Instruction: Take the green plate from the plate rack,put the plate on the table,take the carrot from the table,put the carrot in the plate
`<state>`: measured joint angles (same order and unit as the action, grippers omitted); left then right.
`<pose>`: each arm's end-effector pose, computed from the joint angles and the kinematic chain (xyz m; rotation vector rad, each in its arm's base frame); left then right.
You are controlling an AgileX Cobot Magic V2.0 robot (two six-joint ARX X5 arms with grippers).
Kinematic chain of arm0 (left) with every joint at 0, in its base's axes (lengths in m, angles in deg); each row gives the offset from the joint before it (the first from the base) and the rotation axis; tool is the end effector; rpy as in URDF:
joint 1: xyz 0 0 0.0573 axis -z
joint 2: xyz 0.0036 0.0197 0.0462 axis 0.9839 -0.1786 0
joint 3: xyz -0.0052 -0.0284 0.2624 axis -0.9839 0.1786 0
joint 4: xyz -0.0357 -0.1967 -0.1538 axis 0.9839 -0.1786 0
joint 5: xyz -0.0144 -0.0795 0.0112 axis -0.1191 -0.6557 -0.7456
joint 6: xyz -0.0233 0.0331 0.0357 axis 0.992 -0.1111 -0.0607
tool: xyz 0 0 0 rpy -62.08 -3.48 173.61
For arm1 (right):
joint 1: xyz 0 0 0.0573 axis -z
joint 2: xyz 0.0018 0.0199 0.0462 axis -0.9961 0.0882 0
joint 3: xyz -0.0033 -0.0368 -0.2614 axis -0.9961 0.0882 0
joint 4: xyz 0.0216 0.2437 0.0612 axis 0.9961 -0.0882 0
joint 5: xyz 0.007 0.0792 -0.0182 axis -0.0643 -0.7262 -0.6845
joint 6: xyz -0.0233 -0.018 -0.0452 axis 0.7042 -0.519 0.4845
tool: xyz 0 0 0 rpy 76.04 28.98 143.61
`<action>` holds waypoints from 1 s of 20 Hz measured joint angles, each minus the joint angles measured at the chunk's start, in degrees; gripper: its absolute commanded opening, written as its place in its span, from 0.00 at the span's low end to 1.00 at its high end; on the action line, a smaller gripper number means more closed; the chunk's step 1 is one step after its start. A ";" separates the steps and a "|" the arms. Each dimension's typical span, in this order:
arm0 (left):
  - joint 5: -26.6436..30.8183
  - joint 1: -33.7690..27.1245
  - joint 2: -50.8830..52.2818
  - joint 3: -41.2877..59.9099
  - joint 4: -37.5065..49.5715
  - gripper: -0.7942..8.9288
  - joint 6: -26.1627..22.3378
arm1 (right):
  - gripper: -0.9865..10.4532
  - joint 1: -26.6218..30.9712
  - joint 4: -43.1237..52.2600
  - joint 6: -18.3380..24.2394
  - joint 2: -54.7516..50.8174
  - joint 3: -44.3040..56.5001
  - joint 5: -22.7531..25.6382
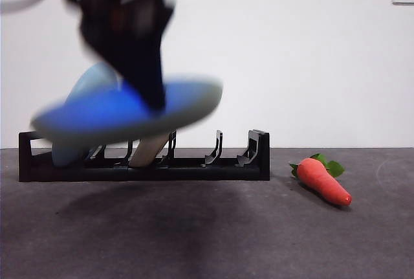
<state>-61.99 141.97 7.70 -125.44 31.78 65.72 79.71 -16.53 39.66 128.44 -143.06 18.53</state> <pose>0.1294 -0.2220 0.2399 0.8519 0.6925 -0.7047 0.1189 0.0253 0.3462 0.1498 0.8319 0.5893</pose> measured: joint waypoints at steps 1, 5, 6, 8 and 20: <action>0.74 0.02 -0.66 3.06 3.50 0.08 -0.42 | 0.61 0.00 0.00 -0.02 0.00 0.00 0.00; 0.72 0.02 -5.20 7.48 12.96 0.08 -3.52 | 0.61 0.00 0.00 -0.02 0.00 0.00 -0.02; 0.68 0.02 -6.95 7.48 14.56 0.08 -4.37 | 0.61 0.00 0.00 -0.02 0.00 0.00 -0.02; 0.63 0.02 -10.38 7.48 17.20 0.08 -5.95 | 0.61 0.00 0.00 -0.04 0.00 0.00 -0.02; -2.69 -0.31 -17.11 6.38 19.58 0.41 -4.37 | 0.61 0.00 0.00 -0.22 0.92 0.00 0.00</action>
<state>-64.68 141.66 -9.42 -119.05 51.36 61.35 79.71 -16.53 39.44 129.36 -143.06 18.53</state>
